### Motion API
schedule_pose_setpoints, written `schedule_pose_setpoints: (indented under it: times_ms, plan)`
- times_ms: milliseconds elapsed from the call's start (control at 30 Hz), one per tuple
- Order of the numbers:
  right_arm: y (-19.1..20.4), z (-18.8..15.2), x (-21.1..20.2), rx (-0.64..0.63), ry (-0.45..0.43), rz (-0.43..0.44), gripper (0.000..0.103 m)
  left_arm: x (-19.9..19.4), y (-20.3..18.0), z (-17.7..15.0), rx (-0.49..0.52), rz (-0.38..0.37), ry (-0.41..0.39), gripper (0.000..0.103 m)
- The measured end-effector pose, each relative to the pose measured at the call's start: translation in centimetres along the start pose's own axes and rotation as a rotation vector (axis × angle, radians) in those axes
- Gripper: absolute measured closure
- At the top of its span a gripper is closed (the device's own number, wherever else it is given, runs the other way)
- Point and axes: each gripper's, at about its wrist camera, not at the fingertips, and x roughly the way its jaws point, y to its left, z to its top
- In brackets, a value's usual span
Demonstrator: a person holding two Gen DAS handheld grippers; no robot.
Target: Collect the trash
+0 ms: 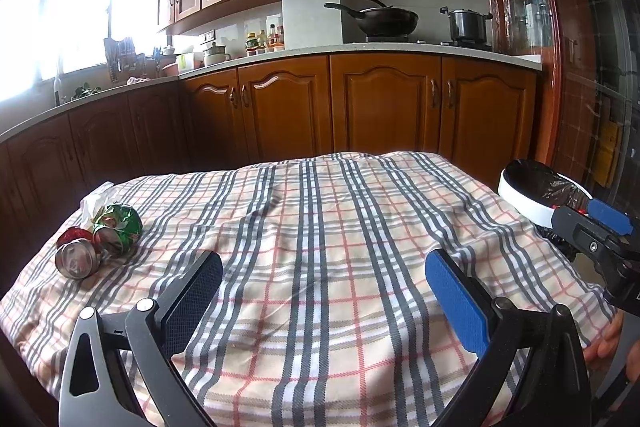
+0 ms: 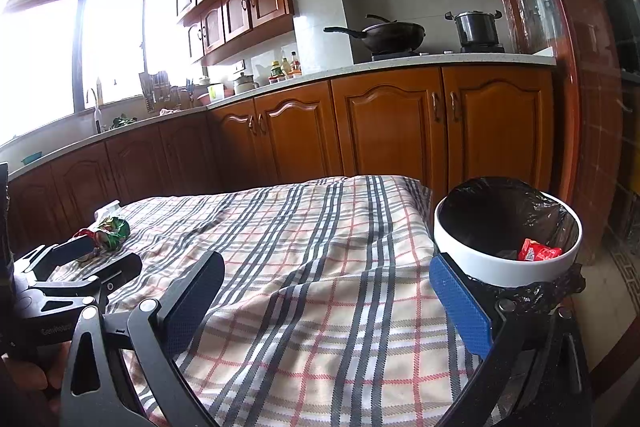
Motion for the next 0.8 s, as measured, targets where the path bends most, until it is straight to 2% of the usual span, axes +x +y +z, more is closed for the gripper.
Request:
schedule_pose_setpoints:
  times_ms: [800]
  plan:
    - [0.13,-0.03,-0.29,0.005,-0.001,0.006,0.000,0.02,0.61,-0.03,-0.009,-0.010,-0.001,0.001]
